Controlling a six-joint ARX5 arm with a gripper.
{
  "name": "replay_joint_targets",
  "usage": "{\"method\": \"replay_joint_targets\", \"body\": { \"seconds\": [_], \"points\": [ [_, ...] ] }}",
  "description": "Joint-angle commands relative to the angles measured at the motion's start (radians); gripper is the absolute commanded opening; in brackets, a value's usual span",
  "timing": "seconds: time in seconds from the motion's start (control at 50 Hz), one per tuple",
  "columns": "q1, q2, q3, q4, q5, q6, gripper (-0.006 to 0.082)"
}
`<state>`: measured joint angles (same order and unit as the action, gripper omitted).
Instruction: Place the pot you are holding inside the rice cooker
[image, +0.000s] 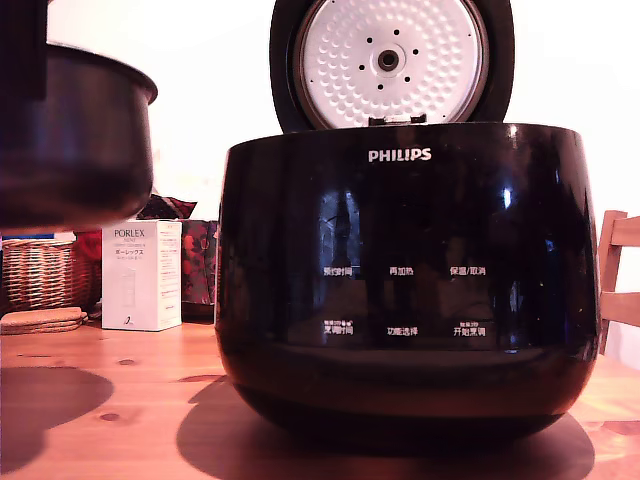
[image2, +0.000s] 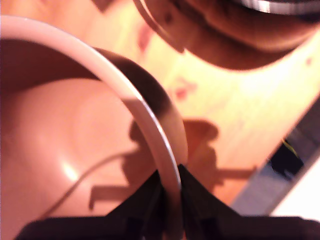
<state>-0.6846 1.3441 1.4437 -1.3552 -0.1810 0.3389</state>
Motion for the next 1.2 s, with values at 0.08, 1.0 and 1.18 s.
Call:
{"method": "replay_joint_targets", "body": {
  "seconds": [0.08, 1.0, 1.18],
  "points": [
    [-0.040, -0.023, 0.088, 0.051, -0.011, -0.017, -0.0024],
    [-0.297, 0.023, 0.200, 0.260, 0.117, 0.076, -0.0024],
    [-0.321, 0.075, 0.210, 0.283, 0.138, 0.137, -0.0024]
  ]
}}
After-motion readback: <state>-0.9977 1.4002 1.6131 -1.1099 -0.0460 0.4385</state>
